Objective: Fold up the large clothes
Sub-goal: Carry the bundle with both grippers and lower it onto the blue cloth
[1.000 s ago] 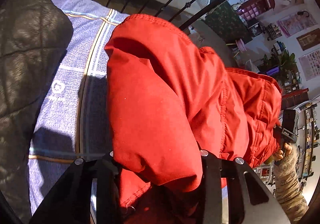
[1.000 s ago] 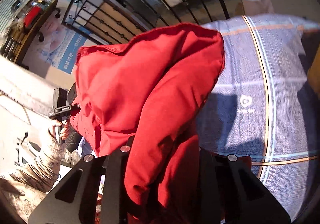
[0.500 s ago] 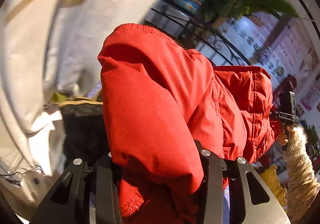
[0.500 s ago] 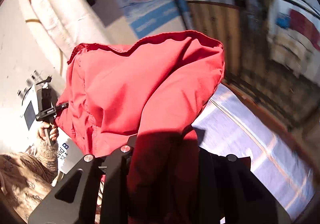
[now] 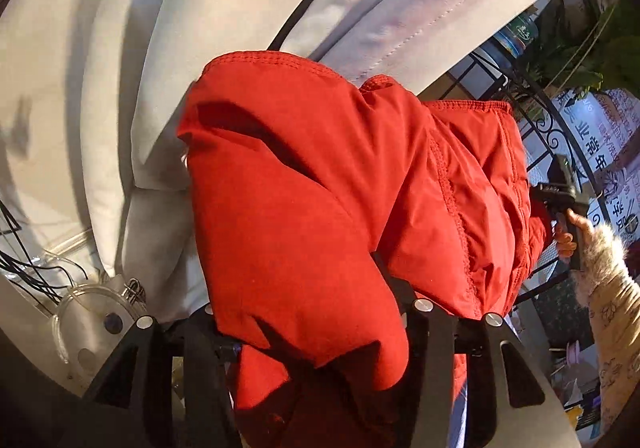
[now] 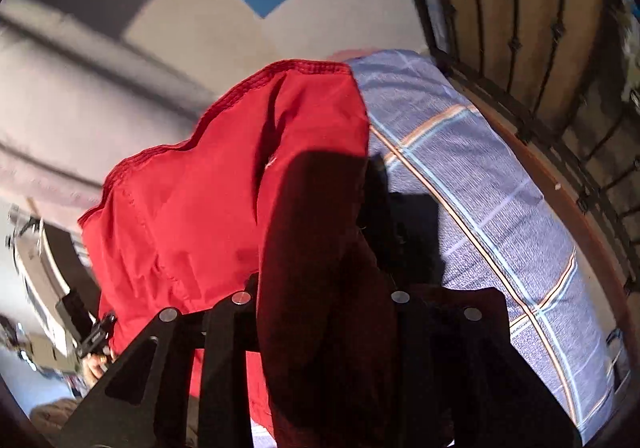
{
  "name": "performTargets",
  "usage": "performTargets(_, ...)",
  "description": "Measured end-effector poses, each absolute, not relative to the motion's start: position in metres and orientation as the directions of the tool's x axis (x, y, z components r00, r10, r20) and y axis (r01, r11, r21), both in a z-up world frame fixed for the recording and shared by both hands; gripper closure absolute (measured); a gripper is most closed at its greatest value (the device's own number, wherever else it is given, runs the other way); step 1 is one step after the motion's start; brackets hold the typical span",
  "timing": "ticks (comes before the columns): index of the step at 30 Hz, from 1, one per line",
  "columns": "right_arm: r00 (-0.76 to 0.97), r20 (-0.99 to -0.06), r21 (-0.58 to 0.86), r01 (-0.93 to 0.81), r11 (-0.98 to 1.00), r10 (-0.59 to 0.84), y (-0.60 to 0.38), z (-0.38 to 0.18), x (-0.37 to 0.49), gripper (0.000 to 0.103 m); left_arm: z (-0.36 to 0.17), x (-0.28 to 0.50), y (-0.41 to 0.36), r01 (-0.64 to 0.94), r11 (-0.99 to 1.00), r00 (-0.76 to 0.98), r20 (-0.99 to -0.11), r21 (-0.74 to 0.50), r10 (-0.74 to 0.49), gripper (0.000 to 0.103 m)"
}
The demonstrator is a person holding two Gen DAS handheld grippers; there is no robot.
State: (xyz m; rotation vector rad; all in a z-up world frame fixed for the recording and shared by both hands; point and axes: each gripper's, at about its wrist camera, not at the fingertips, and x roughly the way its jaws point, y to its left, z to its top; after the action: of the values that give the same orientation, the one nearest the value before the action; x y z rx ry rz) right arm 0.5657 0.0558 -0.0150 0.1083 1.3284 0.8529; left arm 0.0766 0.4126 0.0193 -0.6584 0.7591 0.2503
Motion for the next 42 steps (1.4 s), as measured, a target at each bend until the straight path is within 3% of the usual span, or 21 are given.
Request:
performTargets(5,0.017,-0.757,0.597,-0.387,0.703,0.653,0.044,-0.055,0.599,0.057,-0.015,0.080,0.415,-0.465,0.738,0.696,-0.717,-0.489,-0.037,0.040)
performTargets(8,0.019,-0.722,0.646,-0.341,0.683,0.692,0.042,-0.071,0.607,0.043,-0.027,0.078,0.422,-0.470,0.724,0.704,-0.709,-0.504,-0.037,0.033)
performTargets(9,0.031,-0.726,0.645,-0.317,0.696,0.687,0.041,-0.075,0.607,0.023,-0.028,0.089,0.420,-0.479,0.718,0.700,-0.713,-0.505,-0.035,0.031)
performTargets(10,0.062,-0.751,0.619,-0.282,0.733,0.658,0.036,-0.080,0.607,0.011,-0.027,0.089,0.422,-0.486,0.713,0.697,-0.716,-0.505,-0.032,0.026)
performTargets(11,0.075,-0.747,0.624,-0.261,0.736,0.660,0.035,-0.081,0.604,0.010,-0.025,0.089,0.422,-0.497,0.710,0.695,-0.719,-0.499,-0.019,0.020)
performTargets(16,0.187,-0.736,0.600,-0.265,0.755,0.651,0.017,-0.052,0.588,0.010,-0.017,0.086,0.416,-0.559,0.736,0.651,-0.752,-0.383,0.103,0.011)
performTargets(19,0.322,-0.704,0.583,-0.246,0.774,0.633,-0.012,-0.011,0.569,0.010,0.009,0.079,0.414,-0.619,0.732,0.607,-0.766,-0.286,0.213,0.010)
performTargets(23,0.440,-0.675,0.543,-0.246,0.803,0.592,-0.045,0.042,0.534,0.010,0.060,0.061,0.396,-0.625,0.755,0.628,-0.703,-0.198,0.335,0.006)
performTargets(26,0.429,-0.716,0.464,-0.298,0.834,0.551,-0.044,0.070,0.498,0.010,0.093,0.052,0.373,-0.603,0.788,0.638,-0.668,-0.123,0.384,0.006)
performTargets(30,0.368,-0.814,0.263,-0.456,0.850,0.449,-0.006,0.089,0.426,0.010,0.115,0.055,0.338,-0.550,0.830,0.619,-0.710,-0.087,0.335,0.006)
performTargets(34,0.368,-0.862,0.042,-0.634,0.772,0.349,0.042,0.094,0.342,0.005,0.111,0.063,0.304,-0.460,0.874,0.618,-0.763,-0.157,0.189,0.006)
performTargets(37,0.355,-0.881,-0.016,-0.685,0.729,0.313,0.065,0.088,0.301,0.005,0.097,0.073,0.278,-0.426,0.893,0.554,-0.823,-0.148,0.128,0.006)
performTargets(42,0.388,-0.878,-0.091,-0.713,0.696,0.282,0.098,0.081,0.265,0.005,0.097,0.073,0.256,-0.486,0.871,0.494,-0.843,-0.066,0.212,0.006)
